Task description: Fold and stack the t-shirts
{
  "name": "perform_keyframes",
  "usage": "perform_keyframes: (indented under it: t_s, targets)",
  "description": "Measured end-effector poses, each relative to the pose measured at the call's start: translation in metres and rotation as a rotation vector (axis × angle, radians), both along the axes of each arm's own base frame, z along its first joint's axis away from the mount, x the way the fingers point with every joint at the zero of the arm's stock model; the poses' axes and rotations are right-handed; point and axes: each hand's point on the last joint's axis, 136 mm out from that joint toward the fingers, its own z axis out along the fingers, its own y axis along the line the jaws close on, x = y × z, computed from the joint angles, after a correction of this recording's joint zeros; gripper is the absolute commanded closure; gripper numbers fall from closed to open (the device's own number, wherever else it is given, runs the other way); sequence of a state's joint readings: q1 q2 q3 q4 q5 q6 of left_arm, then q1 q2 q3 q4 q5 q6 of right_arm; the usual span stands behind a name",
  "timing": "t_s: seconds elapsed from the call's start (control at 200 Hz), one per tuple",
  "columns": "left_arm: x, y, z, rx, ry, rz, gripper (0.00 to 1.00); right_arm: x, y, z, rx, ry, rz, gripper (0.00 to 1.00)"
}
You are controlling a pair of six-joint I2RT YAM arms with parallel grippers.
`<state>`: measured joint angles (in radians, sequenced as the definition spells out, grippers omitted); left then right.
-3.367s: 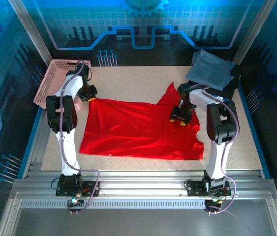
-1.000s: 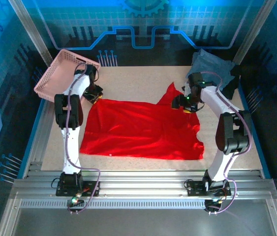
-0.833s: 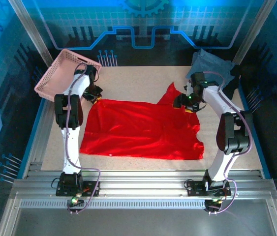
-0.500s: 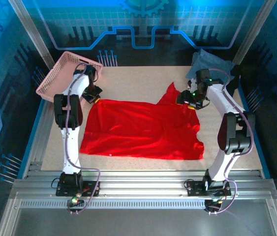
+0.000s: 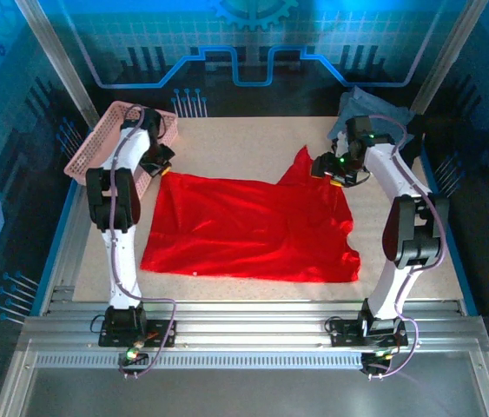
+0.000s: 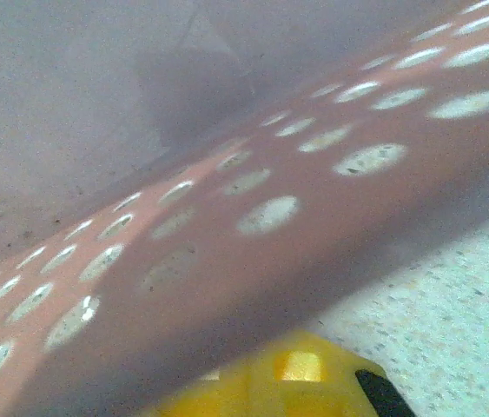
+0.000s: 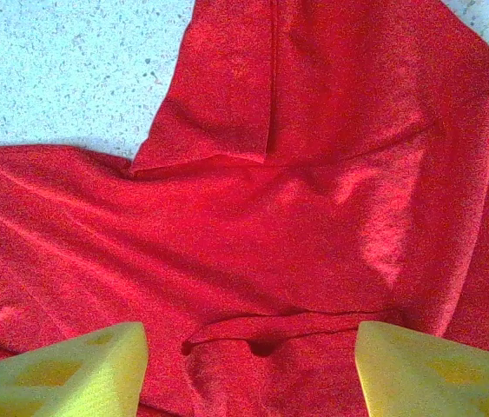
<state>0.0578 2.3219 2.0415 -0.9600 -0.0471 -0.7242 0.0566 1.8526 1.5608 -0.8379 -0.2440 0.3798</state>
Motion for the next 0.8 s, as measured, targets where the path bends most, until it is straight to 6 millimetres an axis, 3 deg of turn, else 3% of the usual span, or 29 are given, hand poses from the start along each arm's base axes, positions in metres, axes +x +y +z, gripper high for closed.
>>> perform_keyframes:
  t_s: [0.185, 0.4, 0.61, 0.8]
  targets:
    - [-0.001, 0.000, 0.023, 0.002, -0.056, -0.002, 1.00, 0.003, 0.000, -0.001, 0.003, 0.002, -0.007, 0.34]
    - [-0.004, -0.002, 0.024, -0.006, -0.075, -0.005, 1.00, 0.010, -0.003, -0.002, 0.003, 0.002, -0.018, 0.34]
    - [-0.007, -0.008, 0.020, -0.028, -0.091, -0.025, 1.00, 0.052, -0.019, 0.006, -0.008, -0.049, -0.078, 0.35]
    - [-0.009, -0.016, 0.026, -0.038, -0.128, -0.070, 1.00, 0.105, -0.016, 0.005, -0.051, -0.108, -0.054, 0.39]
